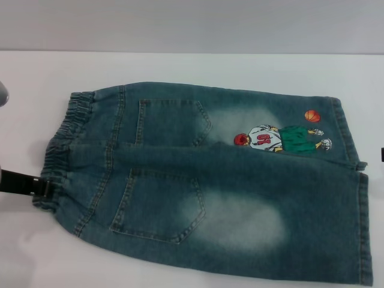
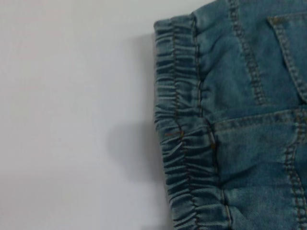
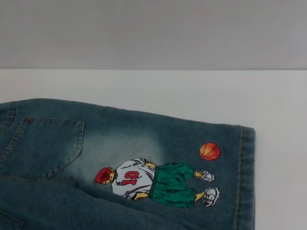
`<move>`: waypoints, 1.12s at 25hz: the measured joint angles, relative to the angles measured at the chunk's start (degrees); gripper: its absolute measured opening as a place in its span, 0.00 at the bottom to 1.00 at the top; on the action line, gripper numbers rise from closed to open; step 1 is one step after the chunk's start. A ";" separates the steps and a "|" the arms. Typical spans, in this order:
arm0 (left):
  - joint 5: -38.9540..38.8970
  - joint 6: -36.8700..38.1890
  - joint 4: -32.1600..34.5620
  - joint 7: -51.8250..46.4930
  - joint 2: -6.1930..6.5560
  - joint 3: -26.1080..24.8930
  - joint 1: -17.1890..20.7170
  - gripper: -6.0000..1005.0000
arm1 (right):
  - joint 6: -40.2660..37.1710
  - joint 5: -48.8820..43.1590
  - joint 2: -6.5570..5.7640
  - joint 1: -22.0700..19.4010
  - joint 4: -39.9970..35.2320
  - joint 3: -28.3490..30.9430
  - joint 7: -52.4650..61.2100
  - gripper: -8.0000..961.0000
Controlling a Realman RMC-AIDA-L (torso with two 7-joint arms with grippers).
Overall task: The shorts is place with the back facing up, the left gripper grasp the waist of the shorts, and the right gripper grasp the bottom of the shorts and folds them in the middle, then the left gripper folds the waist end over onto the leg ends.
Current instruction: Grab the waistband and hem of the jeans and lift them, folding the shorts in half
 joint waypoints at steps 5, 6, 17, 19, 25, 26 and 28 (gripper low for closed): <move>0.09 0.30 4.04 0.05 0.01 -0.33 -2.07 0.25 | -0.09 0.06 0.00 0.03 -0.21 0.00 -0.19 0.64; 0.07 0.30 4.47 0.06 0.01 -0.26 -2.31 0.28 | -0.09 0.05 0.00 0.03 -0.24 0.00 -0.20 0.64; 0.46 0.07 5.05 0.18 0.02 -0.51 -3.02 0.65 | -0.03 0.06 -0.07 0.64 -0.42 -0.04 -0.16 0.64; 0.60 0.13 5.32 0.19 0.02 -0.52 -3.04 0.70 | -0.03 0.05 -0.08 0.68 -0.42 -0.03 -0.16 0.64; 0.66 0.24 6.63 0.21 0.00 -0.62 -3.23 0.86 | 0.23 0.05 -0.09 0.77 -0.42 -0.04 -0.28 0.64; 0.65 0.23 6.64 0.21 0.00 -0.63 -3.23 0.86 | 0.24 0.05 -0.09 0.77 -0.42 -0.06 -0.31 0.64; 0.64 0.24 6.67 0.22 0.01 -0.64 -3.23 0.85 | 0.25 0.06 -0.09 0.76 -0.42 -0.11 -0.33 0.64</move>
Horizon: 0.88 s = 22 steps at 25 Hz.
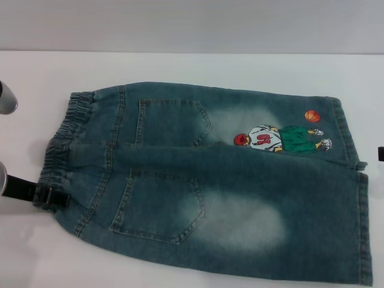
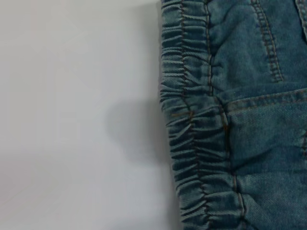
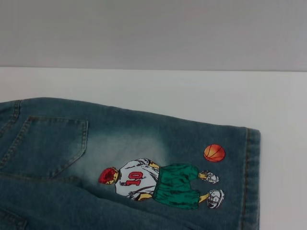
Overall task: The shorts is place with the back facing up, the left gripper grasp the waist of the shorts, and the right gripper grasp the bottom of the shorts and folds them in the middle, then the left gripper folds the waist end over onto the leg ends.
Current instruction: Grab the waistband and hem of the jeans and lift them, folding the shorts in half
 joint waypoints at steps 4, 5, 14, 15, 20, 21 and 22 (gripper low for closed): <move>-0.07 0.04 0.23 0.00 0.00 0.00 0.00 0.85 | 0.07 0.00 0.00 -0.02 0.00 -0.05 -0.02 0.64; -0.13 0.04 0.29 0.00 0.00 -0.01 -0.01 0.85 | 0.09 0.00 0.00 -0.02 0.01 -0.07 -0.02 0.64; -0.42 0.39 0.87 0.00 -0.08 0.07 -0.32 0.85 | 0.21 -0.04 -0.08 -0.02 0.07 -0.07 -0.08 0.64; -0.43 0.42 1.09 0.00 -0.10 0.07 -0.50 0.84 | 0.21 -0.09 -0.08 -0.02 0.07 -0.07 -0.09 0.64; -0.45 0.22 2.25 0.00 -0.18 0.27 -1.64 0.83 | 0.21 -0.24 -0.09 0.10 0.04 0.07 -0.12 0.64; -0.44 0.21 2.48 0.00 -0.18 0.31 -1.81 0.83 | 0.22 -0.25 -0.09 0.13 0.03 0.08 -0.12 0.64; -0.45 0.22 2.71 -0.01 -0.18 0.29 -1.98 0.82 | 0.22 -0.28 -0.09 0.21 0.02 0.08 -0.12 0.64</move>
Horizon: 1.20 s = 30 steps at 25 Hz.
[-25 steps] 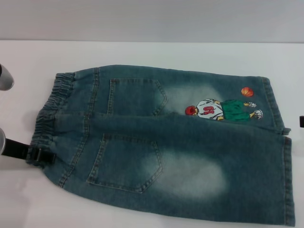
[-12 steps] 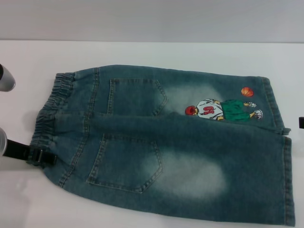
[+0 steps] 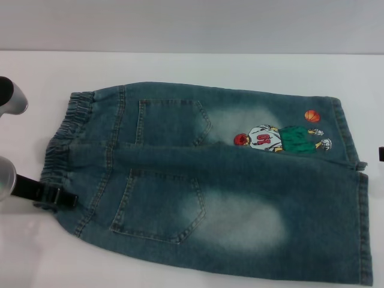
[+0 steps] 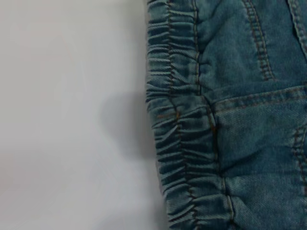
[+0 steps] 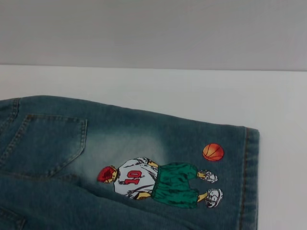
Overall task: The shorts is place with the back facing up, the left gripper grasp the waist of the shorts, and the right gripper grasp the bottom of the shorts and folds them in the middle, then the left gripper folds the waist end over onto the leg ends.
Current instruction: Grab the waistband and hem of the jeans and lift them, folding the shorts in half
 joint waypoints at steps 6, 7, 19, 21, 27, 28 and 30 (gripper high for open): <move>0.00 -0.11 0.89 -0.16 0.00 -0.18 -0.78 0.81 | 0.00 -0.14 0.00 0.38 -0.02 0.03 0.00 0.64; 0.00 -0.12 0.89 -0.19 0.00 -0.19 -0.79 0.80 | 0.00 -0.16 0.00 0.40 -0.02 0.03 0.00 0.64; -0.11 -1.23 0.83 -0.17 0.15 -1.66 -0.73 0.65 | -0.03 -0.08 -0.08 0.77 0.12 0.03 0.01 0.64; -0.19 -1.34 0.78 -0.17 0.11 -1.62 -0.67 0.58 | -0.03 -0.01 -0.08 0.77 0.17 0.08 0.01 0.64; -0.23 -1.80 0.27 -0.22 0.08 -1.64 -0.53 0.54 | -0.03 0.13 -0.09 0.74 0.35 0.12 0.02 0.64; -0.22 -1.95 -0.06 -0.27 0.08 -1.65 -0.47 0.53 | -0.01 0.14 -0.09 0.73 0.37 0.11 0.09 0.64; -0.23 -2.31 -0.99 -0.43 0.07 -1.59 -0.36 0.51 | 0.14 0.14 -0.09 0.66 0.40 0.15 0.24 0.64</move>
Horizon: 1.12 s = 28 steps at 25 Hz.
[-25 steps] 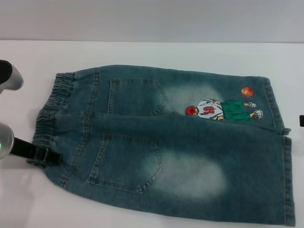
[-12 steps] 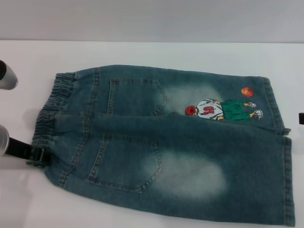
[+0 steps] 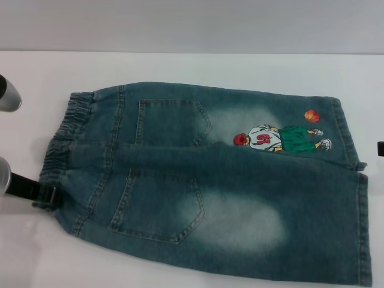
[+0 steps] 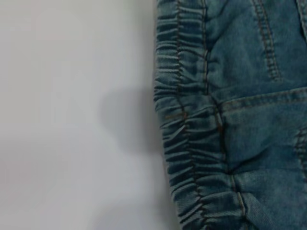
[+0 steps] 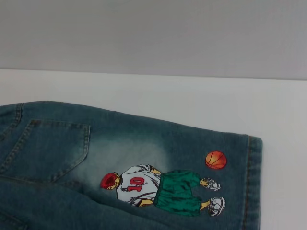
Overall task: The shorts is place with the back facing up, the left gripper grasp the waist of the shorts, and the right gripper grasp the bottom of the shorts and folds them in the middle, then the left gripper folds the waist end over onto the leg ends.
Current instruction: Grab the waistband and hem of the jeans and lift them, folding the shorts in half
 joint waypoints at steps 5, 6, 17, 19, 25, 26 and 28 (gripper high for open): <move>-0.16 -1.54 -3.06 -0.31 -0.11 0.29 0.14 0.47 | 1.61 0.01 0.00 -0.06 -0.12 0.59 0.19 0.64; -0.22 -1.83 -3.66 -0.37 -0.14 0.31 0.15 0.46 | 2.07 0.05 0.00 -0.06 -0.19 0.68 0.25 0.64; -0.74 -3.15 -4.77 -1.05 -0.19 0.49 -0.66 0.35 | 12.20 0.13 0.17 -0.64 -2.34 2.72 5.91 0.64; -0.74 -3.15 -4.67 -1.08 -0.21 0.51 -0.70 0.33 | 13.52 0.04 0.21 -0.82 -3.18 2.68 6.48 0.64; -0.73 -3.15 -4.38 -1.22 -0.30 0.89 -1.28 0.30 | 14.28 -0.19 0.39 -1.62 -6.88 0.05 7.19 0.64; -0.73 -3.15 -4.25 -1.23 -0.30 1.01 -1.44 0.30 | 14.15 -0.12 0.41 -1.64 -7.67 -0.17 7.20 0.64; -0.73 -3.14 -4.06 -1.24 -0.32 1.16 -1.77 0.29 | 14.04 -0.05 0.43 -1.33 -10.05 -0.76 7.22 0.64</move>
